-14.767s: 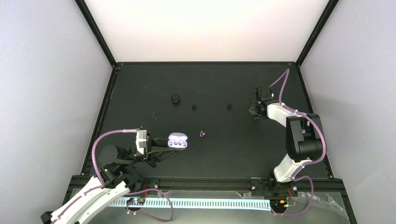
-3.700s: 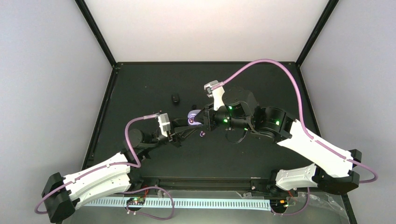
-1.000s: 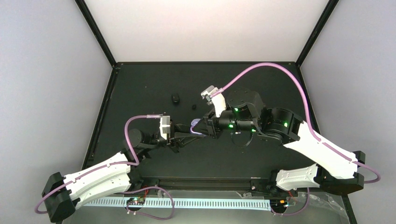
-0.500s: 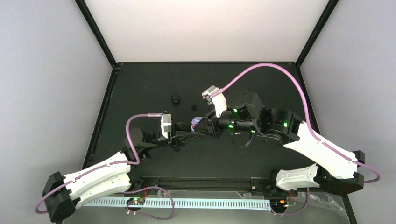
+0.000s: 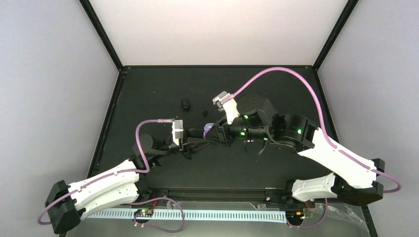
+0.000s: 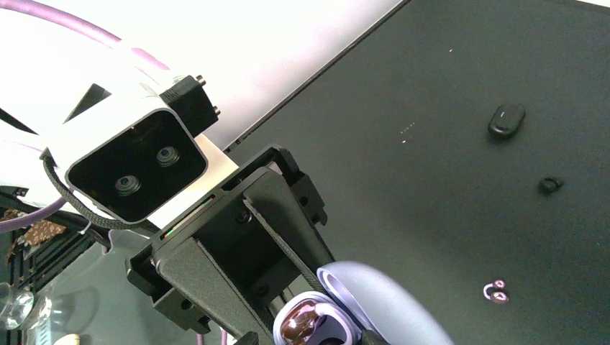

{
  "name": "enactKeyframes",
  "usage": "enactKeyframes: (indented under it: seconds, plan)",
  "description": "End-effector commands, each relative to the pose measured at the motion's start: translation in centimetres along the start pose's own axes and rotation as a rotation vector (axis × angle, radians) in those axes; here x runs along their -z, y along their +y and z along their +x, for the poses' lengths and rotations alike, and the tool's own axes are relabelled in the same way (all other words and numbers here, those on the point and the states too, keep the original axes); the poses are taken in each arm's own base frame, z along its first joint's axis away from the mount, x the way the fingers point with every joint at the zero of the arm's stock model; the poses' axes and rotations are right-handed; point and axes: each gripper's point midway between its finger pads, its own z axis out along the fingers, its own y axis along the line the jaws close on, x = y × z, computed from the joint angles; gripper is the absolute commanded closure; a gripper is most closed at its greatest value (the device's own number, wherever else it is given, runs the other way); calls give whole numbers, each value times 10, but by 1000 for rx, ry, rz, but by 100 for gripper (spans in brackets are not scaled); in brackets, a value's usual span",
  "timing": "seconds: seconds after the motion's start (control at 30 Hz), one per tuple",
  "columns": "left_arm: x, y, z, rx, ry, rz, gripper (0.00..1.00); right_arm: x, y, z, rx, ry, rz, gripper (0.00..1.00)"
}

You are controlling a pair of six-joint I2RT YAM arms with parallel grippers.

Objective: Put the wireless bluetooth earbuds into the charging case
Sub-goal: Adjust the earbud with the charging case.

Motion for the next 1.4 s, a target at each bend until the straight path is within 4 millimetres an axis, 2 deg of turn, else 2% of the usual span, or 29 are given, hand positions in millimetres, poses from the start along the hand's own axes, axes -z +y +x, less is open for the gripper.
enactKeyframes:
  seconds: [0.0, 0.27, 1.37]
  plan:
    - [-5, -18, -27, -49, -59, 73, 99, -3, 4, -5, 6, -13, -16, 64]
    - [-5, -19, -28, -53, -62, 73, 98, -3, 6, -4, 7, -11, -32, 67]
    - [-5, -20, -28, -53, -64, 78, 98, 4, 5, -4, 6, -33, -32, 92]
